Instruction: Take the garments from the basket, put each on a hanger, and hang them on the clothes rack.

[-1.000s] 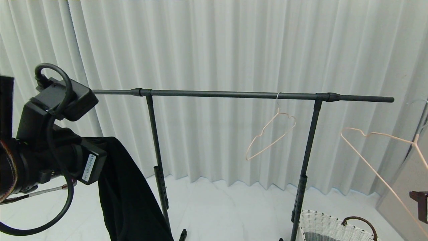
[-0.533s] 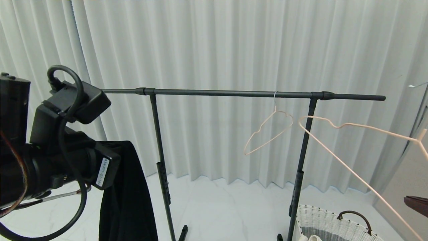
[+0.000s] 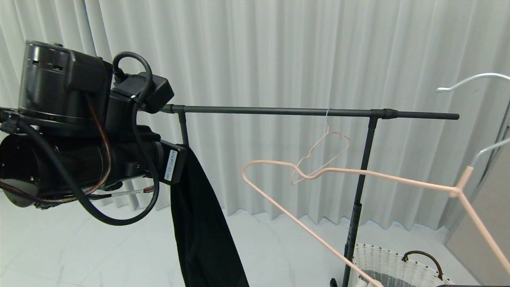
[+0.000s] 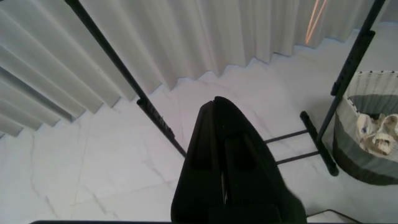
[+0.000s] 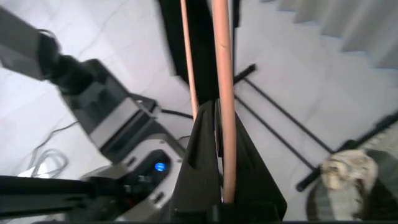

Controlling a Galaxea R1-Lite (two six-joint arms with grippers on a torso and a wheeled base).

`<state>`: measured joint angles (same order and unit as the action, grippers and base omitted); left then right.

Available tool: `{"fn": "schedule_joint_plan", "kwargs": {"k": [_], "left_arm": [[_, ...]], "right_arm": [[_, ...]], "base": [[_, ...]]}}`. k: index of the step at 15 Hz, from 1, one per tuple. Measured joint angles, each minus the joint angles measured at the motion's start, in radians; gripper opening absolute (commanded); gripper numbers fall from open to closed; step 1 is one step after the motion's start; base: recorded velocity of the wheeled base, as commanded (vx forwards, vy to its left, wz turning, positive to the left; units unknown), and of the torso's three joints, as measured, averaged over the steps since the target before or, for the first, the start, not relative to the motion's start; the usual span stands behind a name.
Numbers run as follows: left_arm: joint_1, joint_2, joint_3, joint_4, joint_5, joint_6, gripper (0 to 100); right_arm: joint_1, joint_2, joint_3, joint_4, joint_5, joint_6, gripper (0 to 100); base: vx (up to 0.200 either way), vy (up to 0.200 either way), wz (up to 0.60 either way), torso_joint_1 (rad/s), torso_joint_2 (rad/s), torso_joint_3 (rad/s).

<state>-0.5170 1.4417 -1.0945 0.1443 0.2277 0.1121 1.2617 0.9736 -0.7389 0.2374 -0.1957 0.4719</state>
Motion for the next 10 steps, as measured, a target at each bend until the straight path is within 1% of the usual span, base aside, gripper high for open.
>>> {"fn": "schedule_joint_plan", "kwargs": {"k": [2, 5, 10], "left_arm": [[-0.004, 0.01, -0.003, 0.0, -0.002, -0.013, 0], [-0.034, 0.016, -0.009, -0.003, -0.003, -0.062, 0], [-0.06, 0.011, -0.009, -0.003, -0.001, -0.076, 0]], "right_arm": [[0.029, 0.073, -0.015, -0.045, 0.002, 0.012, 0], [0.038, 0.166, -0.021, -0.078, 0.003, 0.024, 0], [0.036, 0.258, -0.028, -0.133, 0.003, 0.028, 0]], "base": [[0.0, 0.0, 0.0, 0.0, 0.0, 0.0], [0.0, 0.0, 0.0, 0.0, 0.0, 0.0], [0.0, 0.0, 0.0, 0.0, 0.0, 0.0]]}}
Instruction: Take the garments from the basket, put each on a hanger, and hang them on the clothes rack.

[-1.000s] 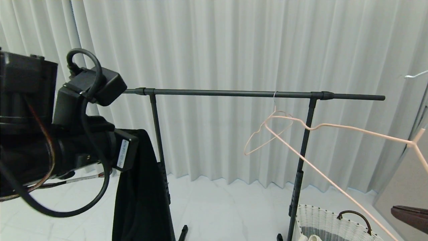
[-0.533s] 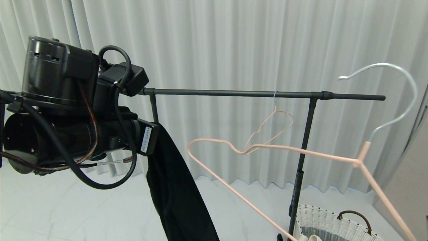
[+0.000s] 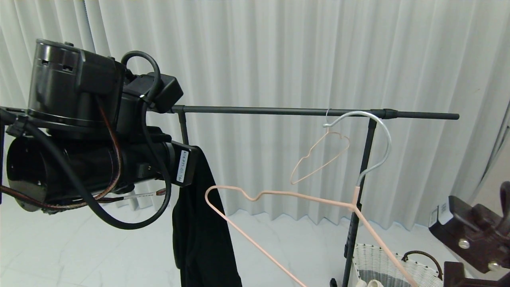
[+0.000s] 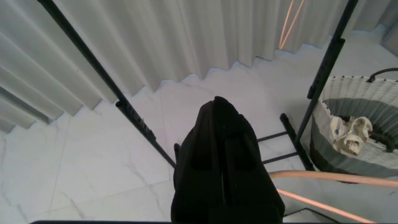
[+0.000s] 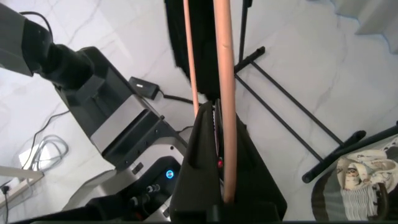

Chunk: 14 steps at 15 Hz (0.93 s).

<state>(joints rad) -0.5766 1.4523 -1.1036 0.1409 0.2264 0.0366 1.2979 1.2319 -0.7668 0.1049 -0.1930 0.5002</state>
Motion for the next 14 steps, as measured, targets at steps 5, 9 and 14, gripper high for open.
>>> {"fn": "schedule_joint_plan", "kwargs": {"k": [5, 9, 14], "left_arm": [[0.0, 0.007, 0.005, -0.001, 0.006, 0.001, 0], [0.0, 0.021, 0.006, -0.001, 0.07, 0.001, 0], [-0.03, 0.021, 0.006, -0.001, 0.074, 0.001, 0]], "right_arm": [[0.002, 0.032, -0.03, 0.0, 0.007, -0.001, 0], [0.013, 0.037, -0.047, -0.001, 0.03, -0.003, 0], [-0.007, 0.071, -0.064, -0.004, 0.026, -0.005, 0]], "base": [[0.0, 0.0, 0.0, 0.0, 0.0, 0.0], [0.0, 0.0, 0.0, 0.0, 0.0, 0.0], [0.0, 0.0, 0.0, 0.0, 0.0, 0.0]]}}
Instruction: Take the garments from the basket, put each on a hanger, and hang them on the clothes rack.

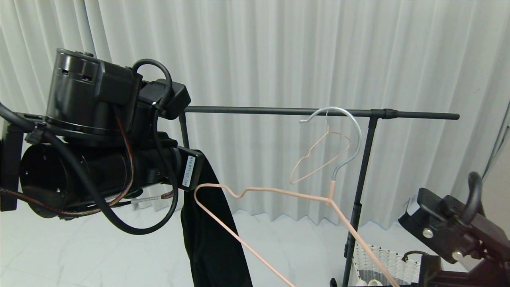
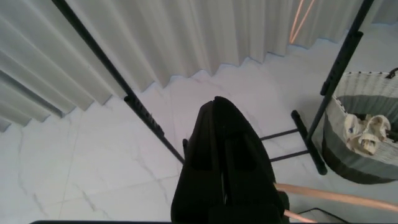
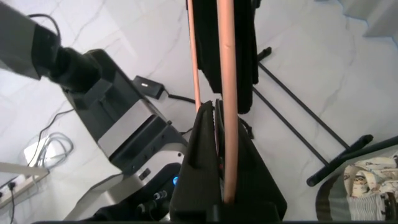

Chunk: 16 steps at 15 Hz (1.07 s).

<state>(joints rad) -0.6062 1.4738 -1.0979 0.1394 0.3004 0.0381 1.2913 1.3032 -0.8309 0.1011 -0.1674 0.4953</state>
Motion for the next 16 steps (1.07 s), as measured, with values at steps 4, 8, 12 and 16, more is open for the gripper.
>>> {"fn": "schedule_joint_plan", "kwargs": {"k": [4, 8, 12, 16], "left_arm": [[-0.003, -0.001, 0.001, 0.0, 0.01, 0.0, 0], [-0.082, -0.012, -0.007, -0.001, 0.006, -0.018, 0], [-0.215, -0.03, -0.049, -0.002, 0.006, -0.084, 0], [-0.298, -0.042, -0.096, -0.002, 0.006, -0.087, 0]], "right_arm": [[-0.032, 0.007, -0.008, -0.002, -0.001, -0.002, 0], [-0.03, 0.03, -0.031, -0.021, 0.004, -0.005, 0], [-0.023, 0.088, -0.037, -0.092, 0.006, -0.002, 0], [-0.008, 0.162, -0.041, -0.168, 0.005, 0.003, 0]], "base": [[0.0, 0.0, 0.0, 0.0, 0.0, 0.0], [0.0, 0.0, 0.0, 0.0, 0.0, 0.0], [0.0, 0.0, 0.0, 0.0, 0.0, 0.0], [0.0, 0.0, 0.0, 0.0, 0.0, 0.0]]}}
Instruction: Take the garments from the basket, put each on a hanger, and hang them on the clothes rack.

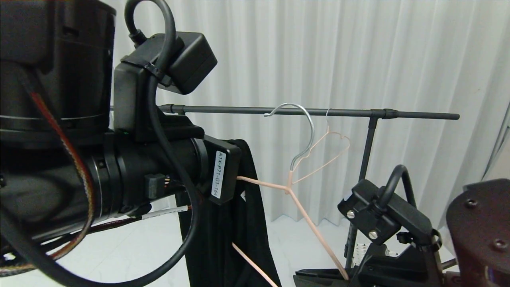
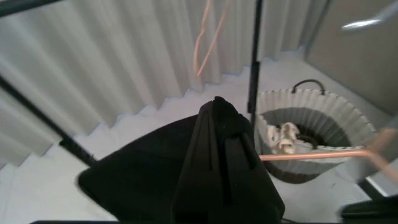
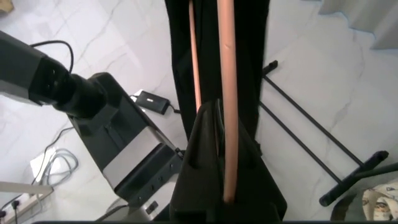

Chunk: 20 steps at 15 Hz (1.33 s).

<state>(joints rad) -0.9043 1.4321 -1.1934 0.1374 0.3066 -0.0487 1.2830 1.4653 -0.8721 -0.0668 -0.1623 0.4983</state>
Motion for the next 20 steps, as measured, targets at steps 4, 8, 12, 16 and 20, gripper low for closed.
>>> {"fn": "schedule_joint_plan", "kwargs": {"k": [4, 8, 12, 16, 20], "left_arm": [[-0.081, -0.005, -0.007, 0.001, 0.0, -0.061, 0], [-0.106, -0.008, -0.003, 0.0, 0.011, -0.071, 0], [-0.107, -0.018, 0.004, -0.001, 0.062, -0.072, 0], [-0.159, -0.043, 0.003, -0.001, 0.063, -0.072, 0], [-0.175, -0.065, 0.031, -0.001, 0.063, -0.072, 0]], "right_arm": [[0.006, 0.044, -0.023, -0.012, -0.001, 0.0, 0], [0.008, 0.054, -0.025, -0.013, -0.018, 0.005, 0], [0.008, 0.047, -0.023, -0.054, -0.064, 0.006, 0], [0.008, 0.046, -0.023, -0.103, -0.074, 0.0, 0], [0.008, 0.043, -0.024, -0.106, -0.147, 0.001, 0]], "base": [[0.0, 0.0, 0.0, 0.0, 0.0, 0.0], [0.0, 0.0, 0.0, 0.0, 0.0, 0.0], [0.0, 0.0, 0.0, 0.0, 0.0, 0.0], [0.0, 0.0, 0.0, 0.0, 0.0, 0.0], [0.0, 0.0, 0.0, 0.0, 0.0, 0.0]]}}
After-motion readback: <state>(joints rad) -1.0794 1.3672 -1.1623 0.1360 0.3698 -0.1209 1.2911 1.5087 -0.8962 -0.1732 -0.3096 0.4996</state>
